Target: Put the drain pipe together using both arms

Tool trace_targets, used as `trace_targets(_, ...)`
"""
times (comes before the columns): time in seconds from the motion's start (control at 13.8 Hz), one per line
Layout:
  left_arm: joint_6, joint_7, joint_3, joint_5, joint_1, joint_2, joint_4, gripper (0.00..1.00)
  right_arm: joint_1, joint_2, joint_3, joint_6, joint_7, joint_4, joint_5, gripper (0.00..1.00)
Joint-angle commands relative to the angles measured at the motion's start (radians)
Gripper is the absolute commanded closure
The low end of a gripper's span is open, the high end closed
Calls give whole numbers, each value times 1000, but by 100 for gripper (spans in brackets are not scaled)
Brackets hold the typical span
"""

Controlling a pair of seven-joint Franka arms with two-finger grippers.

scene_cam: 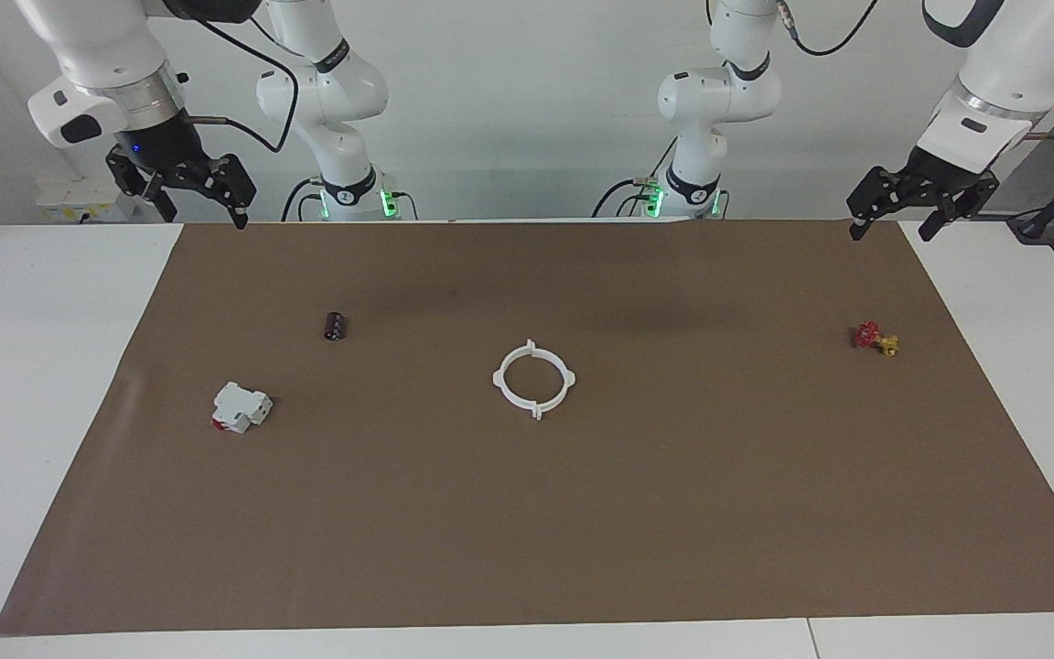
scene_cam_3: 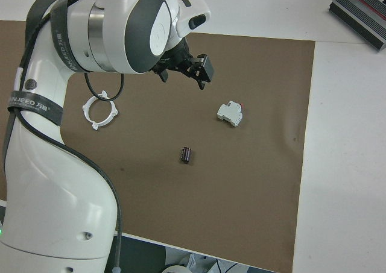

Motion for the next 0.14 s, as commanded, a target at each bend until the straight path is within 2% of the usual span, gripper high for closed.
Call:
trace_targets(0.0, -8, -11, -10, -18, 17, -22, -24, 0, -1, -16, -5, -2, -22, -16, 25, 0)
trace_targets(0.07, -10, -8, -10, -18, 17, -22, -24, 0, -1, -16, -5, -2, -22, -16, 25, 0)
